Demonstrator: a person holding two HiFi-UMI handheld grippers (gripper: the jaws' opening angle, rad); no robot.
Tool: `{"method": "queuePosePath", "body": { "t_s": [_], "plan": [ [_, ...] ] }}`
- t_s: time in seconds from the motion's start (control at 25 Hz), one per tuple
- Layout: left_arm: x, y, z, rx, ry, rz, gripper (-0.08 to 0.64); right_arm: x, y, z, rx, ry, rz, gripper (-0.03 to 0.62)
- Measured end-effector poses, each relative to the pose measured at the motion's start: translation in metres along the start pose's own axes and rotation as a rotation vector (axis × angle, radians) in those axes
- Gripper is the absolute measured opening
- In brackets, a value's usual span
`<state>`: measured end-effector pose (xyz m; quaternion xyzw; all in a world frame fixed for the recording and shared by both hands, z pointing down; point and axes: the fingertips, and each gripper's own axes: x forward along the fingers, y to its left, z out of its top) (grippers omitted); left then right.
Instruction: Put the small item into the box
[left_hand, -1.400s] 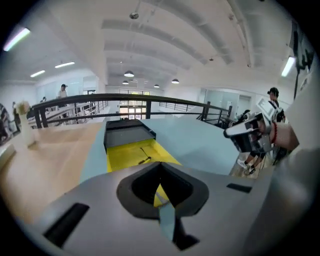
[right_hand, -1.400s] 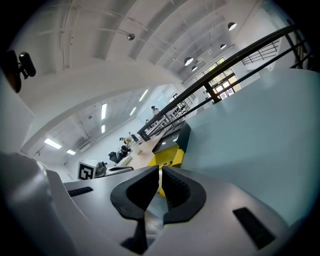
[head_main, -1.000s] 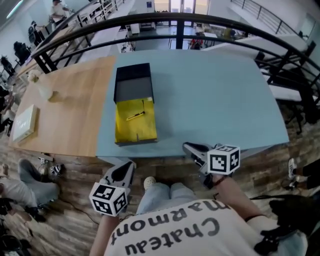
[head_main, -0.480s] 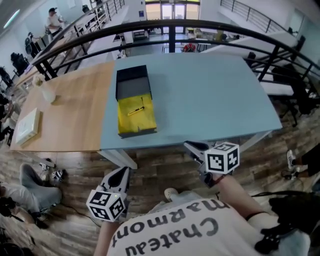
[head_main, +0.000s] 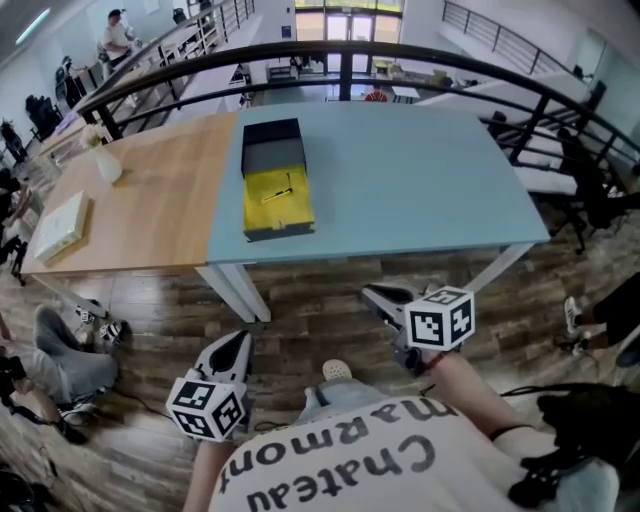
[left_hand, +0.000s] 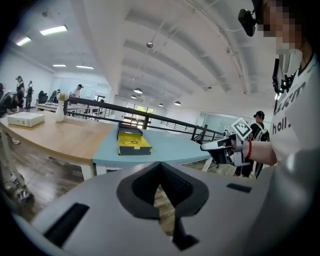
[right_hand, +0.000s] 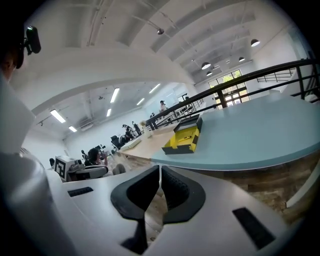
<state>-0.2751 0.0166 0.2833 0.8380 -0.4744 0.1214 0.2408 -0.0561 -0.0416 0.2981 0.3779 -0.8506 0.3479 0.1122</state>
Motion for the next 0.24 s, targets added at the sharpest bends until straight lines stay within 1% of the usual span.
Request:
{"method": "queuePosePath", "body": {
  "t_s": [0.08, 0.24],
  "plan": [
    [0.001, 0.01, 0.007, -0.002, 0.003, -0.006, 0.003, 0.009, 0.004, 0.006, 0.003, 0.005, -0.005, 0.043],
    [-0.002, 0.012, 0.023, 0.015, 0.007, -0.01, 0.003, 0.012, 0.009, 0.014, 0.018, 0.009, -0.007, 0.043]
  ]
}}
